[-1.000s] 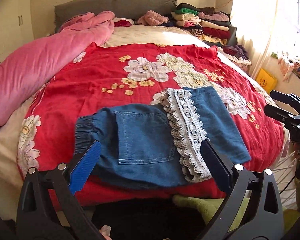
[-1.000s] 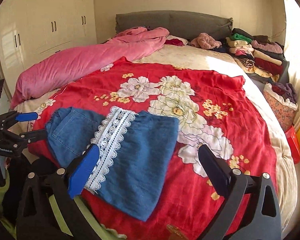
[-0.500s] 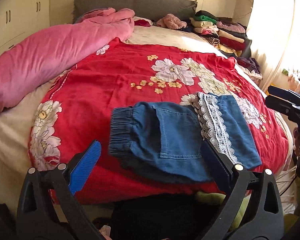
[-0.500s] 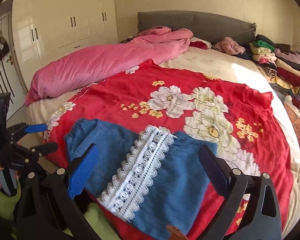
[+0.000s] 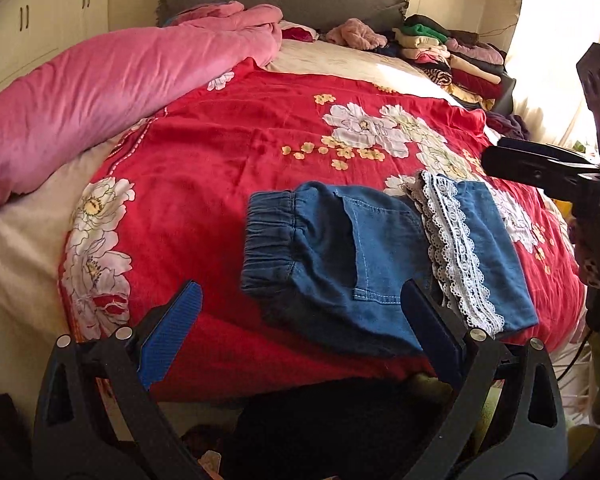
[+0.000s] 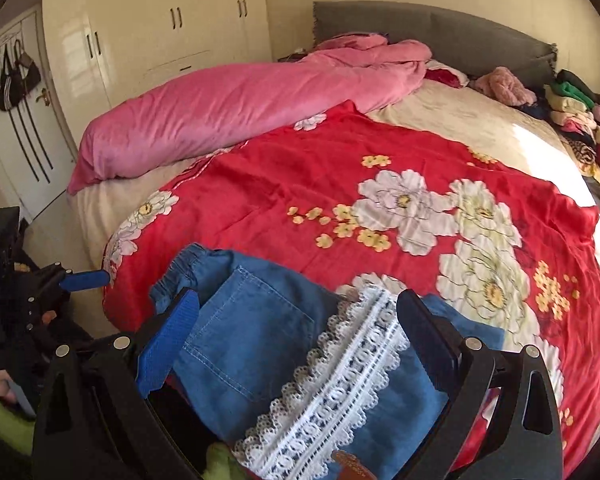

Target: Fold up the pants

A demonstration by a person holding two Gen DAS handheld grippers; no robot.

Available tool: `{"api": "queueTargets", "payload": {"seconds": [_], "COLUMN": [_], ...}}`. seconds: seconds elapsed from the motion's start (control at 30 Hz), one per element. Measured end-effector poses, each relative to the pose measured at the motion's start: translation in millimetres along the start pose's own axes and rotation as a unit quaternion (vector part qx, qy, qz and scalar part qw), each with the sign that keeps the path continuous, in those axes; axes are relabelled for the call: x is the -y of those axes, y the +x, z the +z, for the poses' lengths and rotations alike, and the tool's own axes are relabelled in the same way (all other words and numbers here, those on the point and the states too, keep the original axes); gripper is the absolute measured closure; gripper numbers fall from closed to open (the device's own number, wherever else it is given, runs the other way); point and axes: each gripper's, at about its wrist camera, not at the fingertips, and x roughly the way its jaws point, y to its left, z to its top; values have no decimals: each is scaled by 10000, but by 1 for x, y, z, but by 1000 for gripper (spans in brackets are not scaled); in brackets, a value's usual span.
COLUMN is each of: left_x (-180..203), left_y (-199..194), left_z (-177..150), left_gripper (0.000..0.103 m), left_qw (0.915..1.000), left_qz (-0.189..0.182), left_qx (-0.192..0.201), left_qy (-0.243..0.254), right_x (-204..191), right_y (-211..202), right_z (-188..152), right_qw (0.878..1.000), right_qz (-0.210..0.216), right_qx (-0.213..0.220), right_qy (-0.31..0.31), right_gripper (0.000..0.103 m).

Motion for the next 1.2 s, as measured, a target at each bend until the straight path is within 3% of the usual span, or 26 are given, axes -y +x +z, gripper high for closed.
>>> {"api": "queueTargets", "payload": {"seconds": [0.37, 0.63, 0.9, 0.97, 1.0, 1.03, 1.2], "left_x": [-10, -28, -29, -29, -30, -31, -38], "left_y": [22, 41, 52, 54, 57, 62, 70], "left_z": [-5, -12, -14, -13, -13, -15, -17], "left_gripper": [10, 10, 10, 23, 37, 42, 43], "left_qw": [9991, 9927, 9912, 9917, 9906, 9886, 9841], "left_qz": [-50, -475, -505, -537, -649, -776, -920], "left_qx": [-362, -715, -721, -658, -675, -734, -830], "left_qy": [-224, -847, -985, -966, -999, -1061, -1275], "right_x": [-32, -44, -64, -70, -73, -75, -81], "right_y": [60, 91, 132, 146, 153, 158, 182], "right_z": [20, 28, 36, 35, 35, 34, 32], "right_qw": [9968, 9926, 9807, 9759, 9739, 9722, 9662], "right_qz": [303, 475, 911, 976, 988, 1048, 1400], "right_qx": [-444, -702, -1220, -1419, -1514, -1581, -1746], "right_qy": [-583, -865, -1228, -1336, -1372, -1377, -1284], "right_gripper": [4, 4, 4, 5, 5, 5, 5]}}
